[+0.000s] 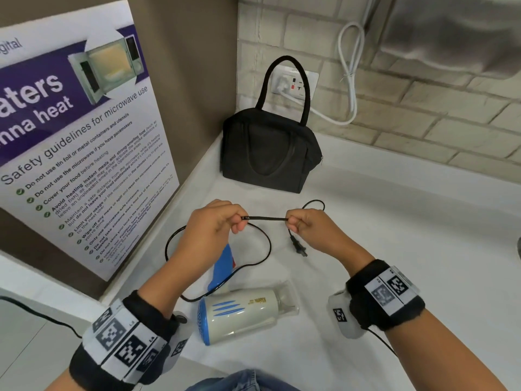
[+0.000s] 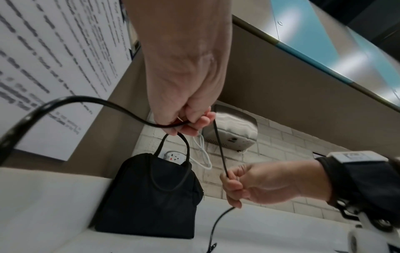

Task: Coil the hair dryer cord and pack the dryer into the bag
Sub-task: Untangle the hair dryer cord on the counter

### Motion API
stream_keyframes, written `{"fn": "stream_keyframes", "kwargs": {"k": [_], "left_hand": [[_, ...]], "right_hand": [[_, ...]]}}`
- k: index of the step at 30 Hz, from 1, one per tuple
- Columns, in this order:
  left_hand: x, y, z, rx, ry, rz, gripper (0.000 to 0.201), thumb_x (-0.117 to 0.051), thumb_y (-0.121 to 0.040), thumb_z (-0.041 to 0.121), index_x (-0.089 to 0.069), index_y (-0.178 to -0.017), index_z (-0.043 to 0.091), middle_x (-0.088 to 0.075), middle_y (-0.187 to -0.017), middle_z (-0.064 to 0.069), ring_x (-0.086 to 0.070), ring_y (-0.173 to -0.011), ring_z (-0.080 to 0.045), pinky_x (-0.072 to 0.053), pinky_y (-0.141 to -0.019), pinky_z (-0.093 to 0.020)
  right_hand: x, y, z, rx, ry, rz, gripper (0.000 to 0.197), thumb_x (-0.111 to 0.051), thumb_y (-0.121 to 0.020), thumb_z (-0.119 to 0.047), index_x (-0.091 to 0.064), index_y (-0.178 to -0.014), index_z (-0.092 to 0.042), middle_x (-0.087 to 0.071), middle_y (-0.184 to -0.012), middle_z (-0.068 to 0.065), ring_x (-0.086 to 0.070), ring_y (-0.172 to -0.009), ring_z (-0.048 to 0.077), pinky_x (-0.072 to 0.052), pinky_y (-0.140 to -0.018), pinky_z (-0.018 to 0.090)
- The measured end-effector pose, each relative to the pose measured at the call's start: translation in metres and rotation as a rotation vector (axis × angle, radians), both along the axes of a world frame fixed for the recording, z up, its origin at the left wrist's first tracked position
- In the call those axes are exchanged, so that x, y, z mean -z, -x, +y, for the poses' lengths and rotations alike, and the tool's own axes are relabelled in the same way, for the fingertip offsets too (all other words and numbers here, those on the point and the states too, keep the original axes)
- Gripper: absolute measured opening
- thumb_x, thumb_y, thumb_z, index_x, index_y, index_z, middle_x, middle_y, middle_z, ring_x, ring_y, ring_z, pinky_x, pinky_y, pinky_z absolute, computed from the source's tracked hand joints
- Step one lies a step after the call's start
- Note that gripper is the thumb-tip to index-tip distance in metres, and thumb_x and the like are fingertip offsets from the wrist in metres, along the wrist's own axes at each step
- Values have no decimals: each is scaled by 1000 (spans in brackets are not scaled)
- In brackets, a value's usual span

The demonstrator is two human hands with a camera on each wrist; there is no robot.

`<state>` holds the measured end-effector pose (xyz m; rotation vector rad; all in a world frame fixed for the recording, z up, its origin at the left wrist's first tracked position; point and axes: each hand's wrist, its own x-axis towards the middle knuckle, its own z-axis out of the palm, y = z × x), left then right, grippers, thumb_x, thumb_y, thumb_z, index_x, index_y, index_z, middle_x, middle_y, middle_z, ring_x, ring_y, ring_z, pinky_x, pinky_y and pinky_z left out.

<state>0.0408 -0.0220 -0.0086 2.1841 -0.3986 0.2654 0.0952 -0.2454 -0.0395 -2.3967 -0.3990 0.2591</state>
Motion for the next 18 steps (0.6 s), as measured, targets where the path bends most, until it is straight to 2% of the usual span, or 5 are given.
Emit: {"fn": "stream_keyframes", "kwargs": {"k": [3,5,9,15,18], "left_hand": [[1,0,9,-25,53,14,54,-47,-76,-20,-54,-62,32,-52,-59,16,-51,-69,8,-35,-69,-1],[1,2,17,-51,90,22,59,-48,-79,-18,-50,-61,38,-55,-61,20,-50,-65,7,-35,-67,-1],[-1,7,29,-119,122,75,53,-45,-80,-17,-50,-58,31,-53,-58,12,-48,-57,6,-34,-56,-2],[3,9,37,-146,105,110,48,-45,-85,-13,-51,-57,26,-52,-61,5,-48,-57,3,-34,-54,-3],[5,7,44,-159,90,127,44,-46,-86,-10,-54,-57,23,-55,-66,12,-48,-59,2,-33,-56,-3]], "right_hand": [[3,-6,-5,27,-10,2,42,-42,-84,5,-38,-54,-23,-41,-53,-11,-38,-51,2,-34,-54,8],[8,-12,-13,59,19,9,39,-40,-83,5,-38,-54,-22,-42,-55,-11,-37,-54,4,-32,-56,11],[21,-23,-31,103,84,42,36,-40,-83,3,-38,-55,-20,-44,-57,-7,-37,-58,12,-30,-60,21],[34,-29,-44,160,143,71,36,-40,-85,3,-40,-56,-18,-45,-58,-6,-38,-57,10,-29,-56,17],[44,-31,-51,206,173,72,33,-40,-83,2,-41,-57,-18,-48,-62,-3,-41,-63,15,-30,-58,17]]}}
